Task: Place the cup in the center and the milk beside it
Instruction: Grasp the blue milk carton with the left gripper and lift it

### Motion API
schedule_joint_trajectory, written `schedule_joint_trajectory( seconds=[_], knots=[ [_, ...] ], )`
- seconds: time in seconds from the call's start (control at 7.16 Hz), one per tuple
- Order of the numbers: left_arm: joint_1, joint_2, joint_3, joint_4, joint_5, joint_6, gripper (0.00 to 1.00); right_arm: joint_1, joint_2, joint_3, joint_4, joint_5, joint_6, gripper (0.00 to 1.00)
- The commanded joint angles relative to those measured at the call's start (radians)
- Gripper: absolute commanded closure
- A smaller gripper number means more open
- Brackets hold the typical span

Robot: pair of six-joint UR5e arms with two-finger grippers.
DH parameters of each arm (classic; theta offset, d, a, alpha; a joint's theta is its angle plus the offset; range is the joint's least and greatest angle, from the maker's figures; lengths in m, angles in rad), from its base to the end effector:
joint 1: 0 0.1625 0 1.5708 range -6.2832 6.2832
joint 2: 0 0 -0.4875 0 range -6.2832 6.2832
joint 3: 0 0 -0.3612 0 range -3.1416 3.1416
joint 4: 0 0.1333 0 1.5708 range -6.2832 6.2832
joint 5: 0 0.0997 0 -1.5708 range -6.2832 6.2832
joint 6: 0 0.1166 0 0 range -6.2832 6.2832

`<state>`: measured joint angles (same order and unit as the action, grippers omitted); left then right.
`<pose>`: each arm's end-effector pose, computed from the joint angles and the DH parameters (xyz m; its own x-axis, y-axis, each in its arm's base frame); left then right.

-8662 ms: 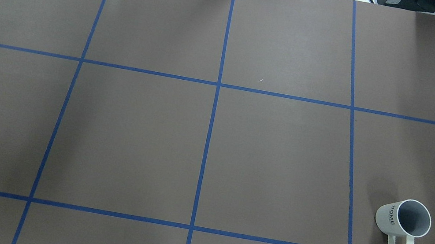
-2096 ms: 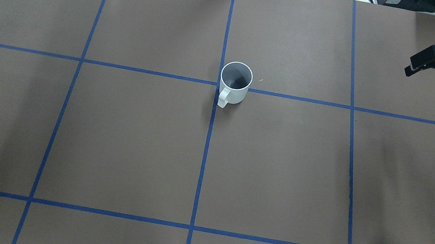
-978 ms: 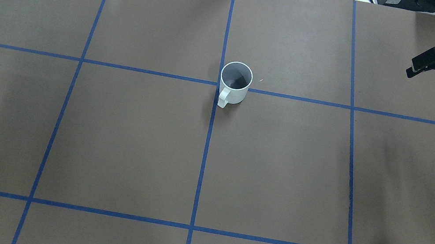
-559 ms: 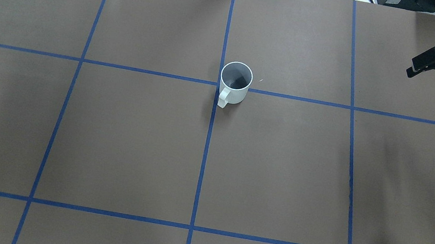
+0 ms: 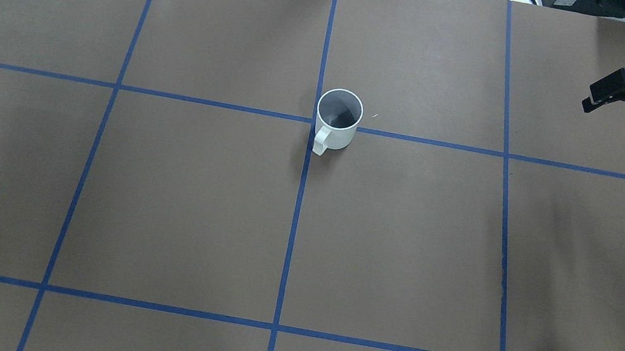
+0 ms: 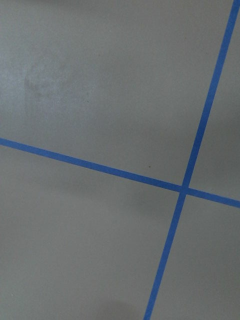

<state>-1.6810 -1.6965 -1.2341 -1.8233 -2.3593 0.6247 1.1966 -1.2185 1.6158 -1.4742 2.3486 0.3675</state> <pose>-0.1072 -0.5086 0.7998 0.6352 0.5417 -0.5506 -0.3225 0.8338 0.4481 -0.1818 -0.6038 0.5062 0.6210 -0.2375 0.7469 0.1058 0.9697 0.2204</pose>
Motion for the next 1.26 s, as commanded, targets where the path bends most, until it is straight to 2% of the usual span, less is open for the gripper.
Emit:
schedule_joint_trajectory(
  seconds=[0.0, 0.56, 0.7, 1.12],
  knots=[
    [0.027, 0.0, 0.002, 0.001, 0.0, -0.008, 0.02, -0.002, -0.001, -0.002, 0.0, 0.0, 0.001, 0.01],
    [0.041, 0.001, 0.042, -0.001, 0.0, -0.007, 0.02, -0.014, 0.004, 0.003, -0.002, 0.0, 0.011, 0.01],
    [0.043, 0.001, 0.042, -0.001, 0.0, -0.008, 0.09, -0.014, 0.002, 0.003, -0.002, -0.002, 0.011, 0.01],
    [0.044, -0.006, 0.035, -0.005, 0.0, -0.008, 0.71, -0.014, -0.001, 0.01, -0.002, -0.002, 0.011, 0.01]
  ],
)
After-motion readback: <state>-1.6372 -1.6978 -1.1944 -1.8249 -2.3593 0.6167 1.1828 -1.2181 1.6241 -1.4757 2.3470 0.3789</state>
